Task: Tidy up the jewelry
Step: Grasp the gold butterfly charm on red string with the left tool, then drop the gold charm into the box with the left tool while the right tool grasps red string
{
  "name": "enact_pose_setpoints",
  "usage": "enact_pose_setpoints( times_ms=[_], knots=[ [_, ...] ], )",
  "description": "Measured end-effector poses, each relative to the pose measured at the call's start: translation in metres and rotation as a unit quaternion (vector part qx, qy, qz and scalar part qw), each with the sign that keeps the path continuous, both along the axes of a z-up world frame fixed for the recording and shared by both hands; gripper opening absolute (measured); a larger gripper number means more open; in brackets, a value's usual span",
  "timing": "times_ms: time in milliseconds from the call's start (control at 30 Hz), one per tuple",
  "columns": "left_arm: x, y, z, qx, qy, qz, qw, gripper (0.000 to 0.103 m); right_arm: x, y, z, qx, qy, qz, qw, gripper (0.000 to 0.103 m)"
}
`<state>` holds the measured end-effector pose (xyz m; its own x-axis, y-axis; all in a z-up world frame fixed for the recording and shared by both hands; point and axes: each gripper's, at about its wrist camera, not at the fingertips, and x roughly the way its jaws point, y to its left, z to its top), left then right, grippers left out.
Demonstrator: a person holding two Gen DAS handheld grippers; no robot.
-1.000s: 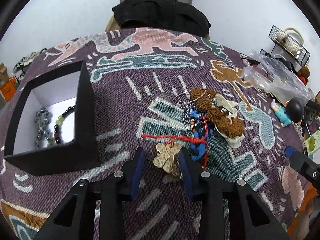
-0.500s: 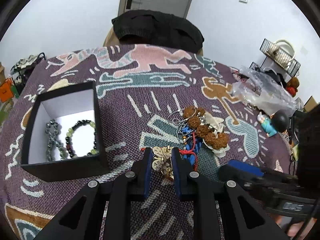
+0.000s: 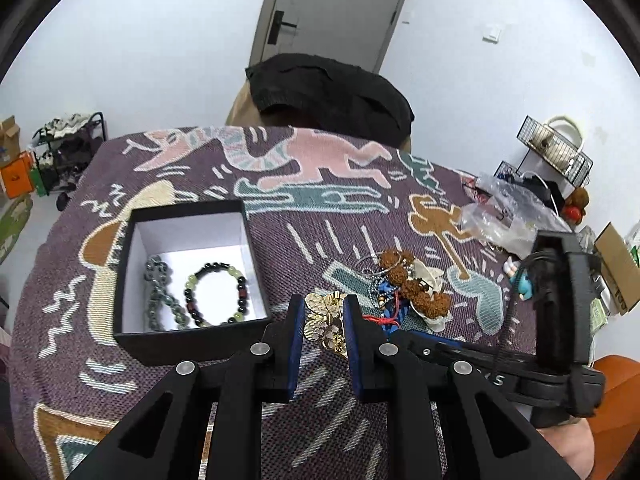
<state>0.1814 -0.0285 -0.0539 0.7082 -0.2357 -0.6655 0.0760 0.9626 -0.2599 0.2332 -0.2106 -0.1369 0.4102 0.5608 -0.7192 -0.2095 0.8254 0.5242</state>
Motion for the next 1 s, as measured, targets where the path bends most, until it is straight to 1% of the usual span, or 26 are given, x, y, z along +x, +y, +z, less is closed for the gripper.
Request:
enact_pose_setpoints(
  times_ms=[133, 167, 200, 233, 300, 333, 467, 633, 800, 1000],
  knots=[
    [-0.004, 0.007, 0.003, -0.004, -0.005, 0.003, 1.0000, 0.020, 0.005, 0.002, -0.002, 0.004, 0.001, -0.004, 1.000, 0.022],
    [-0.005, 0.008, 0.003, -0.005, -0.005, 0.004, 1.0000, 0.020, 0.008, 0.003, -0.003, 0.005, 0.004, -0.004, 1.000, 0.015],
    [-0.005, 0.010, 0.003, -0.006, -0.006, 0.005, 1.0000, 0.020, 0.009, 0.003, -0.005, 0.008, 0.007, -0.004, 1.000, 0.011],
    [-0.006, 0.010, 0.003, -0.006, -0.006, 0.005, 0.9999, 0.020, 0.010, 0.003, -0.006, 0.015, 0.010, -0.002, 1.000, 0.010],
    [-0.007, 0.013, 0.004, -0.007, -0.007, 0.007, 0.9999, 0.020, 0.006, 0.001, -0.004, 0.013, 0.003, -0.004, 1.000, 0.008],
    [-0.008, 0.015, 0.004, -0.008, -0.007, 0.008, 0.9999, 0.020, 0.003, 0.001, 0.000, 0.011, -0.005, -0.005, 1.000, 0.005],
    [-0.010, 0.020, 0.008, -0.011, -0.011, 0.013, 0.9998, 0.020, -0.004, -0.001, 0.011, 0.003, -0.024, -0.007, 1.000, 0.005],
    [-0.013, 0.026, 0.013, -0.010, -0.018, 0.017, 0.9997, 0.020, -0.014, -0.004, 0.033, -0.007, -0.049, -0.005, 0.999, 0.005],
    [-0.015, 0.034, 0.016, -0.012, -0.022, 0.023, 0.9994, 0.020, -0.022, -0.005, 0.047, -0.009, -0.065, -0.002, 0.998, 0.005],
    [-0.013, 0.049, 0.019, -0.012, -0.024, 0.037, 0.9990, 0.020, -0.033, 0.009, 0.068, -0.004, -0.100, 0.010, 0.995, 0.005]
  ],
)
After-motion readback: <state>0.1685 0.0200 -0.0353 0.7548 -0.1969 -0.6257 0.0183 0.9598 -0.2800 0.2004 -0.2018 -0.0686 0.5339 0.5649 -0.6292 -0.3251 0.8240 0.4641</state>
